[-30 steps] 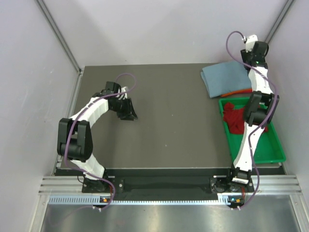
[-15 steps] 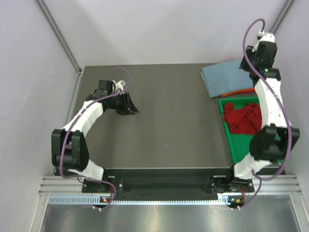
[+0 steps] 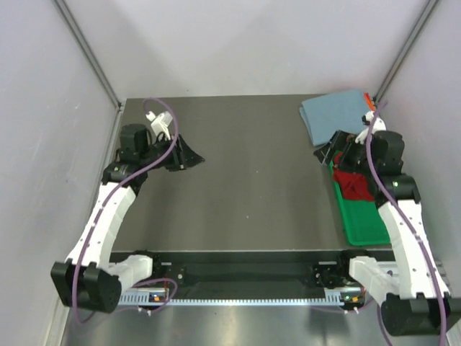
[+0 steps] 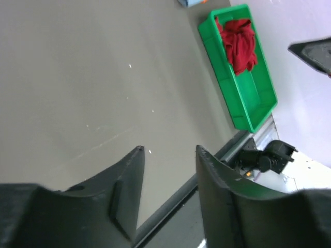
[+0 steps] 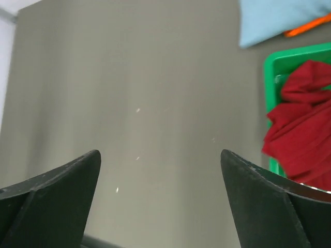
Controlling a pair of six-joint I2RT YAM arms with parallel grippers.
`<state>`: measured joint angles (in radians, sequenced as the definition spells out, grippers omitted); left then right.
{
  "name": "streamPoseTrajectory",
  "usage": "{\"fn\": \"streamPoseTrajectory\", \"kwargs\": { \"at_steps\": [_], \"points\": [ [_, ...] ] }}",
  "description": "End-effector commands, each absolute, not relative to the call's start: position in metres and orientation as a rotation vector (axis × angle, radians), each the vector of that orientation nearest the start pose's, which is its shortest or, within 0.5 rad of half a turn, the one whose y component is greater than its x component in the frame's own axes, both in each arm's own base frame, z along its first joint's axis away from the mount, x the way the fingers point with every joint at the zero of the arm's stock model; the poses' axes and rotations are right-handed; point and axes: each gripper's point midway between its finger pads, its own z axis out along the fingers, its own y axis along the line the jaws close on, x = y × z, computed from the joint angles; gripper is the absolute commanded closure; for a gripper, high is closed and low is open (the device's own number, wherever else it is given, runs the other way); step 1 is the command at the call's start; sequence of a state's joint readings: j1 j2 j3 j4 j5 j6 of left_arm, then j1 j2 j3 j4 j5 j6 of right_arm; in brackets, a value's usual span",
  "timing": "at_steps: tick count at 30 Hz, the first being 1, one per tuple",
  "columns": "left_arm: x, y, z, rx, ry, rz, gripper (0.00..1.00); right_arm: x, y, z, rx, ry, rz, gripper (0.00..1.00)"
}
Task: Fold and stack the t-shirts
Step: Reset both grippers
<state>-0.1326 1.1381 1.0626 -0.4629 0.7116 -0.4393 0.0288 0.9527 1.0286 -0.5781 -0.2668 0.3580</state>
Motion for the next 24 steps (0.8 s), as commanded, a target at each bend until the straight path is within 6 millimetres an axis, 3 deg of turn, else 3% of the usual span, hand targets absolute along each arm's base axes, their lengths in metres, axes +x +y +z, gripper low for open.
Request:
{"fn": "streamPoseTrajectory", "kwargs": {
  "at_steps": [1,2,3,7,12,16,21,24],
  "points": [
    [0.277,-0.158,0.27,0.143,2.081,-1.003,0.5,0.265,0.091,0.285,0.113,1.992,0.667,0.0],
    [0.276,-0.155,0.272,0.136,2.07,-0.976,0.33,0.258,0.094,0.284,0.091,2.001,0.677,0.0],
    [0.275,-0.149,0.276,0.117,2.054,-0.927,0.26,0.251,0.094,0.286,0.073,1.986,0.677,0.0],
    [0.271,-0.135,0.288,0.065,2.022,-0.831,0.13,0.233,0.099,0.28,0.053,1.994,0.715,0.0],
    [0.269,-0.136,0.311,0.056,1.888,-0.863,0.11,0.23,0.084,0.279,0.104,1.969,0.62,0.0],
    [0.262,-0.145,0.305,0.091,1.913,-0.928,0.04,0.235,0.06,0.278,0.217,1.962,0.478,0.0],
    [0.259,-0.15,0.282,0.073,1.989,-0.973,0.01,0.227,0.049,0.285,0.283,1.95,0.428,0.0],
    [0.255,-0.15,0.285,0.096,1.974,-0.973,0.01,0.223,0.042,0.291,0.316,1.92,0.4,0.0]
  ]
}}
